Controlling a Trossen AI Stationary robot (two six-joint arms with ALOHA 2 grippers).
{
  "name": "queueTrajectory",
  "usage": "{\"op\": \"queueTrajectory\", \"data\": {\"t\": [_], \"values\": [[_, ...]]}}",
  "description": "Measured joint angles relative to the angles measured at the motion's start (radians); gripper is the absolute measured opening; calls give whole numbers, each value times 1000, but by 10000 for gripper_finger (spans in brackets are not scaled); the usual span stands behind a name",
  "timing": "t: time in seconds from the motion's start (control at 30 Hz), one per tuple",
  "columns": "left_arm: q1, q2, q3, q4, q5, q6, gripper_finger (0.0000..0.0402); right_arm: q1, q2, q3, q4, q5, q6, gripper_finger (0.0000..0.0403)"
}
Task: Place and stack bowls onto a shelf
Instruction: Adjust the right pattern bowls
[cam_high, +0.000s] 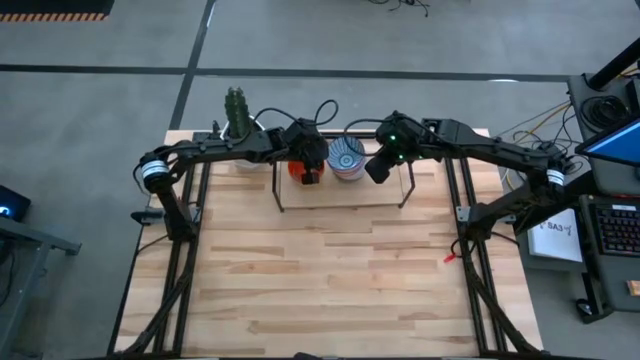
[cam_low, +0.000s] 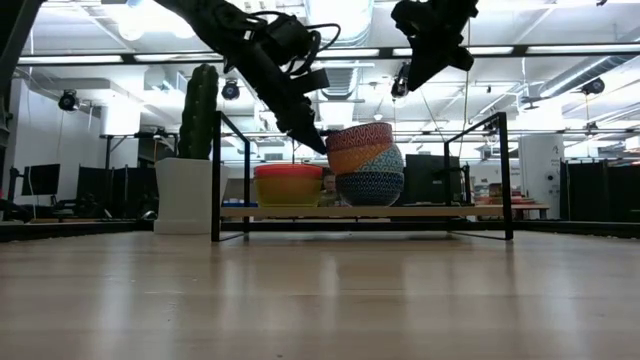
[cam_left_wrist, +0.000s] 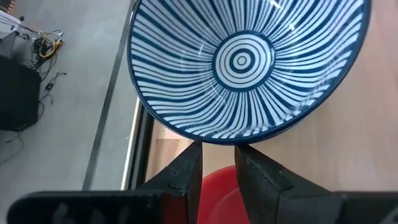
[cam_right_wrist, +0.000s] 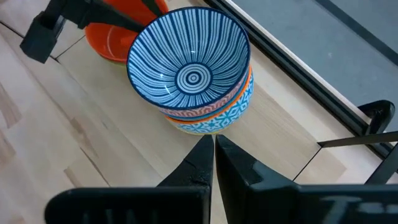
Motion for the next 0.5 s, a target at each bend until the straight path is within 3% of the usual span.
{"op": "queueTrajectory", "data": {"t": [0.5], "values": [[-14, 5, 1, 52, 47, -71, 77, 0, 19, -11, 0, 0, 0, 9]]}}
